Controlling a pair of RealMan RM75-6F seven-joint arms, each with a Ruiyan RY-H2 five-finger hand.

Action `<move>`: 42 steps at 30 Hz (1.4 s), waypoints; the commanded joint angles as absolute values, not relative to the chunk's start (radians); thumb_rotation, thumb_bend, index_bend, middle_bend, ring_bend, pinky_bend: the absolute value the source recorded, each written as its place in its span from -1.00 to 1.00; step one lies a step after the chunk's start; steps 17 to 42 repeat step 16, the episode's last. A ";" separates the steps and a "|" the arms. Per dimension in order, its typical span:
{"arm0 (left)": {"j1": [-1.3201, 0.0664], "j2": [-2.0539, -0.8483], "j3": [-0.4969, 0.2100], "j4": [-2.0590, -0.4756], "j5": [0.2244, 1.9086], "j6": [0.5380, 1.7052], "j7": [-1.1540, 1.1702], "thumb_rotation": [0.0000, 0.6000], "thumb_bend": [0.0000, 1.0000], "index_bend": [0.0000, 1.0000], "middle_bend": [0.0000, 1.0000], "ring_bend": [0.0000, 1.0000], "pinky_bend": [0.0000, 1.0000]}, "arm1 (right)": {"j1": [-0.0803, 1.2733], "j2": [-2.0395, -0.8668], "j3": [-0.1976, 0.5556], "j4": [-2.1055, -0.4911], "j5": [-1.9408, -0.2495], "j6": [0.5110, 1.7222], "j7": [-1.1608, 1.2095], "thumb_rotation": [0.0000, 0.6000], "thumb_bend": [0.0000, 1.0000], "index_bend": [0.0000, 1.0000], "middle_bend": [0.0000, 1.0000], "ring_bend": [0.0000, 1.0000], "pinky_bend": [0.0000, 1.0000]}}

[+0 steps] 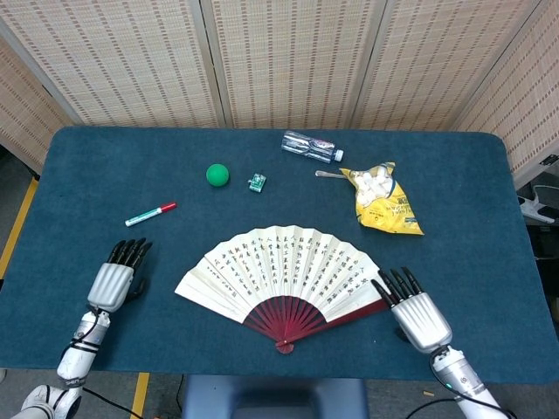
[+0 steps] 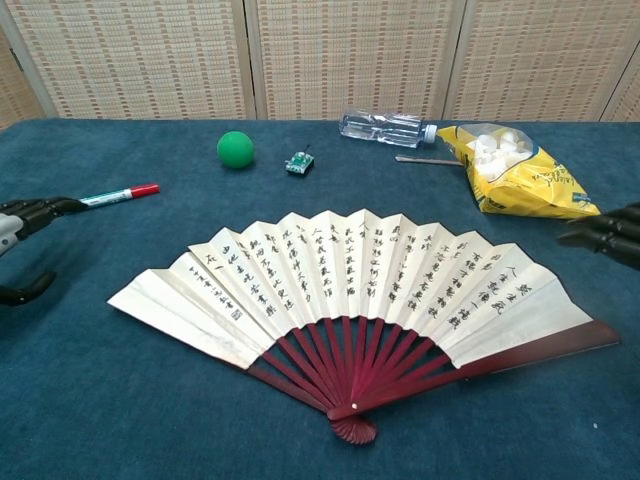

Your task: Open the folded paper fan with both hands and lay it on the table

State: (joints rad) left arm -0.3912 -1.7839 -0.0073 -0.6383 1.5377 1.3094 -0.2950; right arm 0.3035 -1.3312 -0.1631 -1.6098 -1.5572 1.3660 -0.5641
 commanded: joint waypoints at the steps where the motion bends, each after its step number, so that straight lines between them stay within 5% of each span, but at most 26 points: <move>1: -0.338 -1.586 0.025 -0.947 1.559 1.367 -0.363 1.00 -0.04 -1.00 -1.00 -1.00 -0.89 | 0.217 -1.275 -0.126 -1.637 -1.595 1.560 -0.497 0.85 -0.87 -1.00 -1.00 -1.00 -1.00; 10: -0.213 -1.217 0.102 -1.514 1.553 1.465 -0.094 1.00 -0.14 -1.00 -1.00 -1.00 -0.91 | 0.006 -1.170 -0.105 -1.635 -1.549 1.828 -0.338 0.83 -0.87 -1.00 -1.00 -1.00 -1.00; 14: -0.179 -1.212 0.064 -1.548 1.538 1.538 0.045 1.00 -0.15 -1.00 -1.00 -1.00 -0.91 | -0.015 -1.131 -0.083 -1.646 -1.546 1.840 -0.288 0.84 -0.87 -1.00 -1.00 -1.00 -1.00; 42: -0.174 -1.211 0.059 -1.554 1.536 1.540 0.054 1.00 -0.15 -1.00 -1.00 -1.00 -0.91 | -0.017 -1.126 -0.078 -1.648 -1.549 1.829 -0.286 0.84 -0.87 -1.00 -1.00 -1.00 -1.00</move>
